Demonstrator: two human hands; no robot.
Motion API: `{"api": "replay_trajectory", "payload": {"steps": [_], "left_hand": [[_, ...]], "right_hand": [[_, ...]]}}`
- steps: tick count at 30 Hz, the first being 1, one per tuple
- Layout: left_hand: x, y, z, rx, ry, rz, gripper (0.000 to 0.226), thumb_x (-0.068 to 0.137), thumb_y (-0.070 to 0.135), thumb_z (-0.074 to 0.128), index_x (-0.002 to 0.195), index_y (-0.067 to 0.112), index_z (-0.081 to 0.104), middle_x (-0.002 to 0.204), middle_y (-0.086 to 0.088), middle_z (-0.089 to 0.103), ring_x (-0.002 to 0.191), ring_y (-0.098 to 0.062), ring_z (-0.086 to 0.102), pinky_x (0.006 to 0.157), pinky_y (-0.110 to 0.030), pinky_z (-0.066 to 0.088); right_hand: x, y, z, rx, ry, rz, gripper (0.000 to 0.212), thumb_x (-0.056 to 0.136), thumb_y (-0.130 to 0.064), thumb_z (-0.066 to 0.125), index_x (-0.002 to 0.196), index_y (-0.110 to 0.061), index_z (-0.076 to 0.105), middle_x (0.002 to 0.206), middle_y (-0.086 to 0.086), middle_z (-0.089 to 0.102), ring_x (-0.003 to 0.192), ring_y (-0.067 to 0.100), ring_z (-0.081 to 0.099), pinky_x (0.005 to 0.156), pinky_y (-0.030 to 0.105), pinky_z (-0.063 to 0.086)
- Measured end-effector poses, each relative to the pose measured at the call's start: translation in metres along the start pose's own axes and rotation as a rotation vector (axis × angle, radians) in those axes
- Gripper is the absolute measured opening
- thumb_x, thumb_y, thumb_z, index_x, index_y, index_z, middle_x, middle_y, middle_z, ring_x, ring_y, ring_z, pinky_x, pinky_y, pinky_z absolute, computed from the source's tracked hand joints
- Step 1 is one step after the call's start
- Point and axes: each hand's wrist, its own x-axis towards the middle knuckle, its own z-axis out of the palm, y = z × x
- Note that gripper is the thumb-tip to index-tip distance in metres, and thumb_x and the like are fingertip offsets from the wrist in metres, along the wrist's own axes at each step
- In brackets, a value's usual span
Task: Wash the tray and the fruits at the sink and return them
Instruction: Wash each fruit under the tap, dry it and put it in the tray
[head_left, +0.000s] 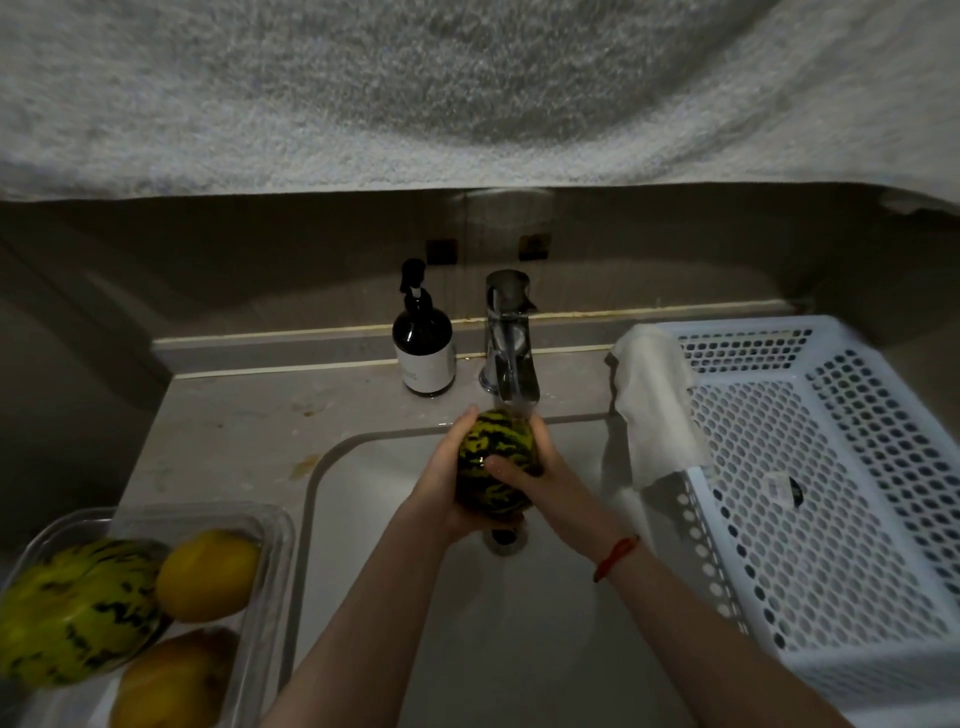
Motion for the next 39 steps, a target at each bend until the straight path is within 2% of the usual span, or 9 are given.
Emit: {"api": "replay_trajectory", "payload": {"steps": [5, 9, 13, 17, 22, 26, 29, 34, 39], "left_hand": [[0.004, -0.012, 0.018, 0.247, 0.289, 0.586, 0.019, 0.086, 0.032, 0.064, 0.1, 0.021, 0.068, 0.093, -0.002, 0.07, 0.091, -0.022, 0.067, 0.065, -0.023, 0.056], [0.006, -0.02, 0.024, 0.651, 0.295, 0.787, 0.036, 0.083, 0.026, 0.069, 0.117, 0.017, 0.061, 0.11, -0.008, 0.062, 0.102, -0.02, 0.061, 0.09, -0.033, 0.052], [0.003, -0.023, 0.02, 0.856, 0.259, 0.914, 0.02, 0.086, 0.02, 0.066, 0.104, 0.018, 0.059, 0.109, 0.001, 0.054, 0.099, -0.01, 0.054, 0.086, -0.01, 0.042], [-0.007, -0.015, 0.019, 0.412, 0.123, 0.711, 0.025, 0.098, 0.018, 0.043, 0.111, 0.018, 0.064, 0.111, 0.0, 0.066, 0.104, -0.012, 0.061, 0.085, -0.016, 0.05], [-0.009, -0.017, 0.024, 0.078, 0.28, 0.53, 0.037, 0.097, 0.036, 0.043, 0.115, 0.011, 0.063, 0.111, -0.009, 0.066, 0.106, -0.026, 0.062, 0.079, -0.033, 0.053], [-0.007, -0.015, 0.024, -0.061, 0.119, 0.243, 0.064, 0.09, 0.063, 0.034, 0.123, 0.014, 0.06, 0.121, -0.015, 0.063, 0.111, -0.031, 0.059, 0.089, -0.047, 0.05], [-0.009, -0.011, 0.022, -0.134, 0.084, 0.172, 0.057, 0.09, 0.057, 0.042, 0.122, 0.013, 0.061, 0.12, -0.017, 0.063, 0.11, -0.032, 0.059, 0.083, -0.045, 0.051], [-0.001, -0.02, 0.013, 0.529, 0.35, 0.749, 0.008, 0.091, 0.024, 0.058, 0.095, 0.029, 0.063, 0.094, 0.003, 0.065, 0.09, -0.013, 0.063, 0.074, -0.021, 0.053], [0.005, -0.033, 0.012, 0.634, 0.336, 0.922, 0.022, 0.094, 0.012, 0.052, 0.091, 0.031, 0.062, 0.09, 0.009, 0.065, 0.085, -0.002, 0.062, 0.075, -0.012, 0.049]], "right_hand": [[-0.003, -0.005, -0.005, 0.471, 0.039, 0.136, 0.05, 0.084, -0.03, 0.058, 0.132, -0.018, 0.049, 0.123, 0.012, 0.06, 0.11, 0.025, 0.06, 0.09, 0.045, 0.052], [0.006, -0.006, -0.005, 0.496, 0.203, 0.417, 0.048, 0.093, -0.048, 0.041, 0.114, -0.012, 0.063, 0.111, 0.016, 0.066, 0.098, 0.026, 0.065, 0.078, 0.039, 0.055], [0.012, 0.0, -0.003, 0.696, 0.245, 0.465, 0.051, 0.087, -0.046, 0.044, 0.111, -0.004, 0.063, 0.11, 0.02, 0.061, 0.103, 0.032, 0.059, 0.086, 0.041, 0.048], [0.014, 0.01, 0.002, 0.911, 0.29, 0.378, 0.042, 0.087, -0.034, 0.04, 0.103, -0.003, 0.062, 0.106, 0.02, 0.059, 0.099, 0.034, 0.057, 0.088, 0.043, 0.047], [0.016, 0.022, 0.016, 0.951, 0.41, 0.34, 0.046, 0.088, -0.033, 0.043, 0.115, -0.002, 0.063, 0.118, 0.024, 0.061, 0.115, 0.041, 0.054, 0.102, 0.057, 0.039], [0.015, 0.016, 0.02, 0.743, 0.468, 0.279, 0.038, 0.091, -0.033, 0.043, 0.09, -0.007, 0.071, 0.097, 0.016, 0.068, 0.099, 0.034, 0.062, 0.088, 0.046, 0.05], [0.006, 0.006, 0.009, 0.233, 0.484, 0.095, 0.034, 0.093, -0.029, 0.045, 0.074, -0.015, 0.069, 0.082, 0.007, 0.067, 0.084, 0.024, 0.061, 0.078, 0.04, 0.05], [0.0, -0.01, -0.012, -0.042, 0.219, 0.06, 0.029, 0.097, -0.037, 0.045, 0.116, -0.022, 0.06, 0.106, -0.001, 0.063, 0.099, 0.014, 0.059, 0.082, 0.029, 0.051], [0.006, -0.006, -0.01, -0.252, 0.116, 0.155, 0.031, 0.09, -0.046, 0.053, 0.105, -0.022, 0.067, 0.106, 0.003, 0.066, 0.098, 0.016, 0.061, 0.089, 0.03, 0.051]]}}
